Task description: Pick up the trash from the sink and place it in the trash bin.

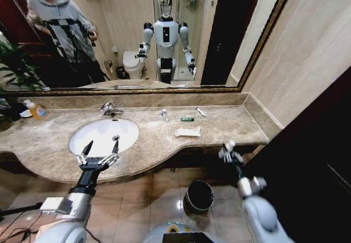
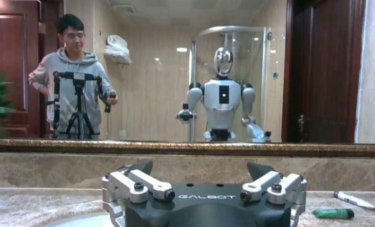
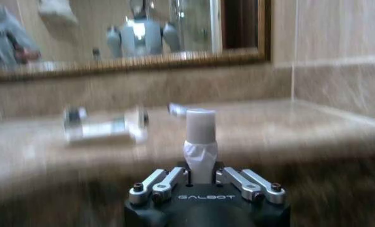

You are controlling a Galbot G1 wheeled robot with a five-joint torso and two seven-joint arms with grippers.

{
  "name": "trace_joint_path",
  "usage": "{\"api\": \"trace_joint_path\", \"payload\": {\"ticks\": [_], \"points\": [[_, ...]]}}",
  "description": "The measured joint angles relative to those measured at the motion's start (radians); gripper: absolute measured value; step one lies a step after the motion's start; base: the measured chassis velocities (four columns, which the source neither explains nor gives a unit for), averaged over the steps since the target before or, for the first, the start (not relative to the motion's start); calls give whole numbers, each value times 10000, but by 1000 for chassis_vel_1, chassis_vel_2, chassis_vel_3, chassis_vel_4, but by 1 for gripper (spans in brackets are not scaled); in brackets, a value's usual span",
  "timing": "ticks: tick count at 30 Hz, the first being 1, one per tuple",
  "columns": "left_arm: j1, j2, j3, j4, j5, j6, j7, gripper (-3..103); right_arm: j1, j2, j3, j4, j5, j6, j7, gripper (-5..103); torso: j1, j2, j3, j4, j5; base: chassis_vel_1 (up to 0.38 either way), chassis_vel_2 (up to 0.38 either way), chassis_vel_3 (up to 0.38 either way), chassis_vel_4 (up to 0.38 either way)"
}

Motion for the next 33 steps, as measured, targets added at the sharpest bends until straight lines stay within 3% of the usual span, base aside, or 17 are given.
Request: {"api": "trace_joint_path", "payload": {"ticks": [4,9,14,16,17,20,26,33], "points": [[-1,0,0,0,0,0,0,100,130,253,-403,-1717,-390,431,-70,18,1,-1,2,0,3,0,0,0,0],[0,0,1,0,0,0,0,100,1229,346,-1080,-4032,-367,146,-253,18,1,-1,1,1,4,0,0,0,0],[0,0,1,0,0,0,0,100,2928,536,-1760,-6531,-299,-183,-546,18,3,-2,3,3,3,0,0,0,0],[0,0,0,0,0,0,0,100,4336,865,-1849,-8765,-989,116,-611,18,4,-3,3,5,3,0,0,0,0],[0,0,0,0,0,0,0,100,4336,865,-1849,-8765,-989,116,-611,18,4,-3,3,5,3,0,0,0,0],[0,1,1,0,0,0,0,100,5877,1126,-1849,-11475,-1541,675,-685,18,5,-3,3,3,1,0,0,0,0],[0,0,1,0,0,0,0,100,6791,1332,-1695,-13334,-1759,879,-807,18,4,-3,3,3,-1,0,0,0,0],[0,0,1,0,1,0,0,100,7414,1440,-1407,-14959,-2404,527,-818,18,4,-3,3,3,1,0,0,0,0]]}}
